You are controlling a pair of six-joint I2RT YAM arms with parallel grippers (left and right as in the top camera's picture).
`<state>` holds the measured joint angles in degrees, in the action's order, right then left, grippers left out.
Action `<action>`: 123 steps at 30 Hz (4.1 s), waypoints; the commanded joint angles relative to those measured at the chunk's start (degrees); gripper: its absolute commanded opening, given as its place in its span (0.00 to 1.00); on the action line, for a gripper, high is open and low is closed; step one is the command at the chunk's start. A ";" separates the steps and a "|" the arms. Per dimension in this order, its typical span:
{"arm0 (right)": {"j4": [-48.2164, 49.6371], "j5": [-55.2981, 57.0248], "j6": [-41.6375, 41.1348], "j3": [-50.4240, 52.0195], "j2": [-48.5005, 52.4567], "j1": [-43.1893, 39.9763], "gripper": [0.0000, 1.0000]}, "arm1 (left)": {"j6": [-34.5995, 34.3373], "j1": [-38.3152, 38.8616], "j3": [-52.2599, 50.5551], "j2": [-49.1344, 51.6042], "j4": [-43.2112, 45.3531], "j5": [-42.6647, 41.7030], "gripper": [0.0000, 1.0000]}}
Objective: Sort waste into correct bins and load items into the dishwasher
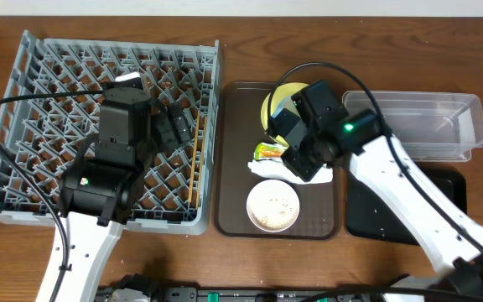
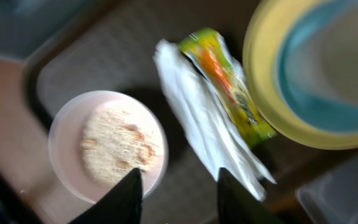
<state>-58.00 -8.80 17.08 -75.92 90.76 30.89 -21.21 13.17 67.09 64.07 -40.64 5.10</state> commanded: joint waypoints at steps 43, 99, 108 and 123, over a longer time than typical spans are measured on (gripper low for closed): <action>13.94 6.43 3.54 5.42 19.58 1.68 0.01 | -0.48 -0.31 0.33 -0.11 -0.07 0.94 0.93; -0.39 14.82 48.06 -13.20 12.59 -36.87 0.84 | -0.48 -0.31 0.33 -0.11 -0.04 0.94 0.94; 1.44 9.05 33.88 -13.33 3.21 -27.45 0.74 | -0.48 -0.31 0.33 -0.11 -0.07 0.94 0.94; -17.77 6.32 -29.51 -7.78 -4.13 -6.16 0.28 | -0.50 -0.31 0.33 -0.11 -0.07 0.94 0.94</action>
<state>-73.10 -7.31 6.22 -87.70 85.91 22.37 -21.21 13.17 67.09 64.07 -40.62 5.10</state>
